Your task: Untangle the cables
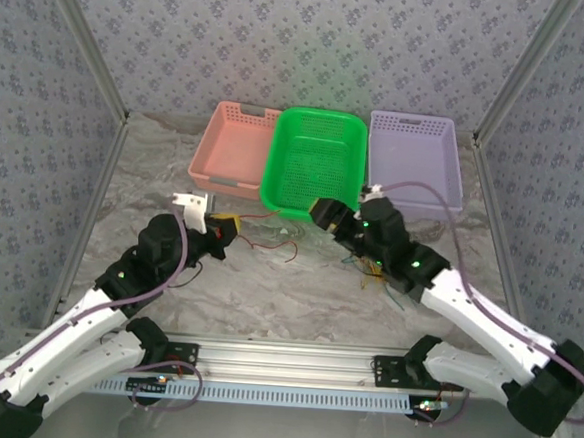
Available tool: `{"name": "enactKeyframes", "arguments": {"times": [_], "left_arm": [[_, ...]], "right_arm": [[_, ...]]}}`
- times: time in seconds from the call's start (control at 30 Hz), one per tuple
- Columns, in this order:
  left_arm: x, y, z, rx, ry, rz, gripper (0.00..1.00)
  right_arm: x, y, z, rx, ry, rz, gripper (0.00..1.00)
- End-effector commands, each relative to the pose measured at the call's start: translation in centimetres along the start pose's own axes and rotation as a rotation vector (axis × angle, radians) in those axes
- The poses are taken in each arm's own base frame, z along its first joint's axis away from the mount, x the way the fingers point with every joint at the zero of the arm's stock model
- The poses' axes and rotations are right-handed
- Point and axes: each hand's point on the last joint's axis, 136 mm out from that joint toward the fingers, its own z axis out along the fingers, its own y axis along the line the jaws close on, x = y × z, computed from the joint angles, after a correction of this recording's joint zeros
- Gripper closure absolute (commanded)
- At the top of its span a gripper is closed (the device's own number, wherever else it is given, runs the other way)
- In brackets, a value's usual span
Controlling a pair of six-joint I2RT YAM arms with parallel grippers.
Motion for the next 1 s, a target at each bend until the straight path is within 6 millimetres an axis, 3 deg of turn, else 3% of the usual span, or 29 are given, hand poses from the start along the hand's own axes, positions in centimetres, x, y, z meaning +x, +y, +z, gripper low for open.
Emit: {"name": "enactKeyframes", "arguments": {"times": [0.0,0.37,0.5,0.67,0.97], "left_arm": [[-1.4,-1.2,-0.1,0.058,-0.05,-0.001,1.0],[-0.8,-1.9,0.8,0.105,-0.035,-0.021,1.0],[-0.4,-2.2,1.2,0.126,-0.024,-0.032,1.0],[0.3,-2.7,1.9,0.154,0.006,-0.03,1.0],[2.3,-5.1,3.5,0.222,0.113,0.019,1.0]], "right_arm": [[0.7,3.6,2.2,-0.164,-0.02,0.25,0.25],[4.2,7.1,7.4,-0.241,0.07,0.428,0.27],[4.2,7.5,8.2,-0.233,0.065,0.435,0.5],[3.4,8.1,8.1,-0.219,0.041,0.393,0.98],[0.2,10.4,6.2,-0.095,0.023,0.076,1.0]]}}
